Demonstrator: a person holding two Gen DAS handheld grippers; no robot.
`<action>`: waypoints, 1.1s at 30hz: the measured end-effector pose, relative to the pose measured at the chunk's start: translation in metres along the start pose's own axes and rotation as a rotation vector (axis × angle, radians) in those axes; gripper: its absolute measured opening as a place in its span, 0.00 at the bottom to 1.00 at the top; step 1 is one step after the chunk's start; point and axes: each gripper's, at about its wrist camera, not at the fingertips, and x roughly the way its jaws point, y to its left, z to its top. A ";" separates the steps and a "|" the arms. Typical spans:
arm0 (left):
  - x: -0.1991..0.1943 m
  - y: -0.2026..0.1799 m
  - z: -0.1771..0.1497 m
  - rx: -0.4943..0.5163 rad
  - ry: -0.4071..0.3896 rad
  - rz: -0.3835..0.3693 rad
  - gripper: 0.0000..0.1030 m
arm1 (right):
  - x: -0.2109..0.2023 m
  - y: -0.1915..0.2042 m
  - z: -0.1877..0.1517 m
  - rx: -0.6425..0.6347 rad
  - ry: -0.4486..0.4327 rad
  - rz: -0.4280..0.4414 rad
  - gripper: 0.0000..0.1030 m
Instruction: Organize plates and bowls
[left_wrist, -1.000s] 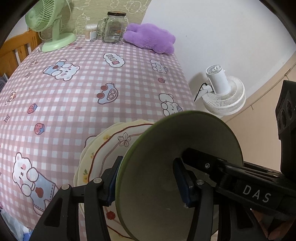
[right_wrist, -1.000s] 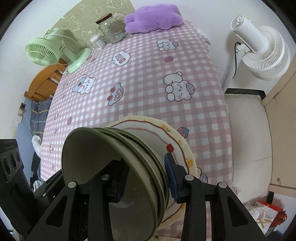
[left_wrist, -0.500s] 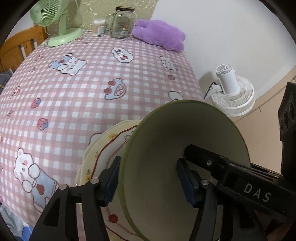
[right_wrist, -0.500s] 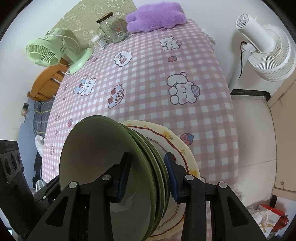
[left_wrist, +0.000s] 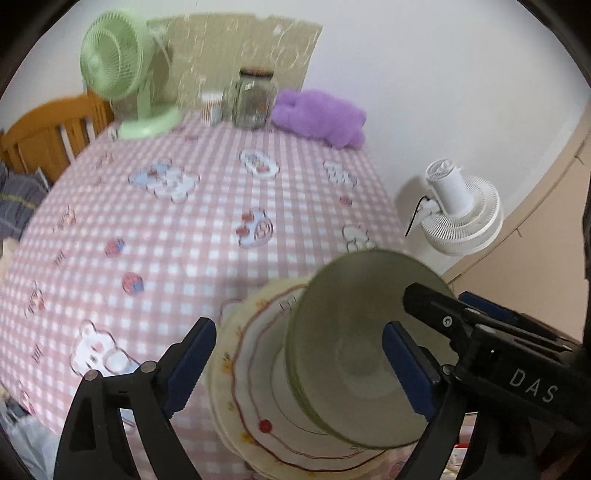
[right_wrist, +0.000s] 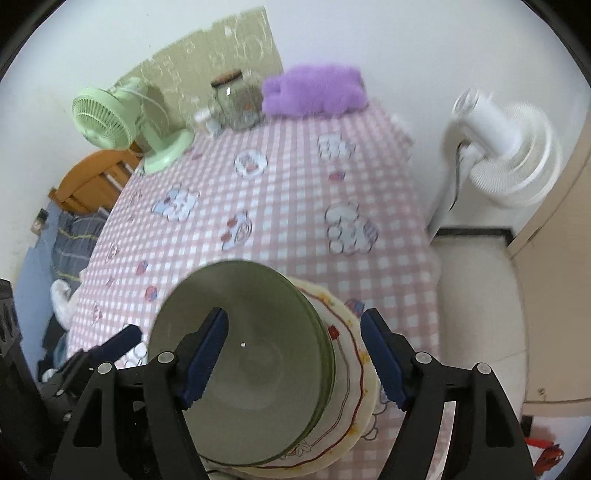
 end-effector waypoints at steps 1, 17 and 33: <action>-0.004 0.003 0.001 0.012 -0.015 -0.003 0.90 | -0.006 0.005 -0.001 -0.004 -0.025 -0.025 0.75; -0.078 0.127 -0.002 0.139 -0.243 0.074 0.92 | -0.042 0.128 -0.046 0.060 -0.292 -0.158 0.75; -0.112 0.201 -0.084 0.116 -0.363 0.147 0.98 | -0.027 0.202 -0.134 -0.023 -0.435 -0.187 0.81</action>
